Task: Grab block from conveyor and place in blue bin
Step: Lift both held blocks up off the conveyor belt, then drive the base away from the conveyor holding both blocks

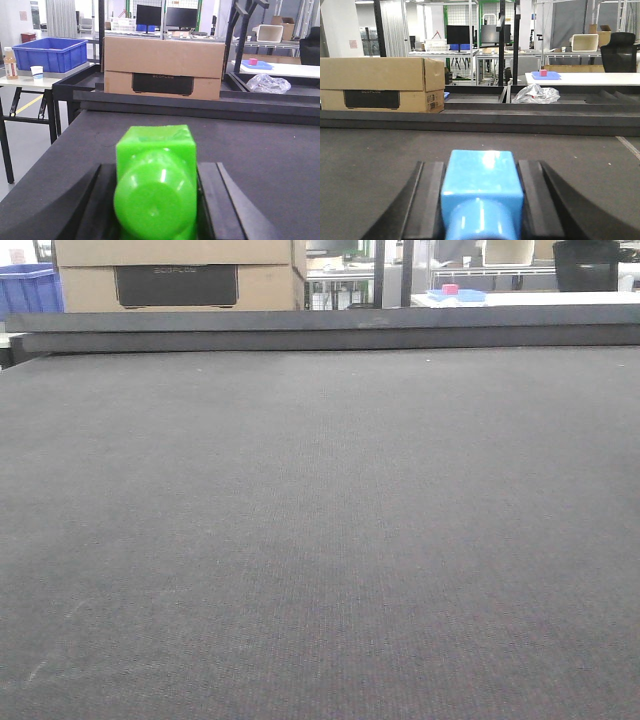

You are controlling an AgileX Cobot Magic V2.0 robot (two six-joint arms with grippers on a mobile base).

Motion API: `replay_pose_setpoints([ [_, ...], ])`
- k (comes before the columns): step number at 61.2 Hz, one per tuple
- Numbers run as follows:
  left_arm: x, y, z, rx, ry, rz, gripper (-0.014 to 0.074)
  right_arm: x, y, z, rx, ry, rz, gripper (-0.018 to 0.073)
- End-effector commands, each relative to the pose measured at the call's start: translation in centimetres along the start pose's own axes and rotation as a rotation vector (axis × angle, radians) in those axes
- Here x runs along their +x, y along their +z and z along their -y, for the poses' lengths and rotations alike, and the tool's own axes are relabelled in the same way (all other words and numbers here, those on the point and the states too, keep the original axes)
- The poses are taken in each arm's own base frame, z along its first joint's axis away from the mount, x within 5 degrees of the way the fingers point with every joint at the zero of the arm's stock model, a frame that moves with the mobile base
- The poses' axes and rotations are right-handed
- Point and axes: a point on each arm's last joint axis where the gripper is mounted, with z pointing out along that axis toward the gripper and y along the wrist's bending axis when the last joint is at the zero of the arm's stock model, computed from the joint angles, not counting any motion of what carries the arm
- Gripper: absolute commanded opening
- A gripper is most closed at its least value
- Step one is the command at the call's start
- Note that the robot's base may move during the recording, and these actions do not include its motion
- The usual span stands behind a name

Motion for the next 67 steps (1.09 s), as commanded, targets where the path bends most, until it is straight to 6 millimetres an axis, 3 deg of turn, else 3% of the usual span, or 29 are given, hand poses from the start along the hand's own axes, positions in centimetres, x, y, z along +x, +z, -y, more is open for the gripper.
replay_pose_setpoints([
  [1,-0.15,-0.13,0.04,0.005,-0.001,0.027,-0.0111,-0.31,-0.08,0.00,0.001,-0.015,0.030,-0.0162],
  [67,-0.15,-0.13,0.04,0.005,-0.001,0.027,-0.0111,-0.33,-0.08,0.00,0.001,-0.015,0.032,-0.0162],
])
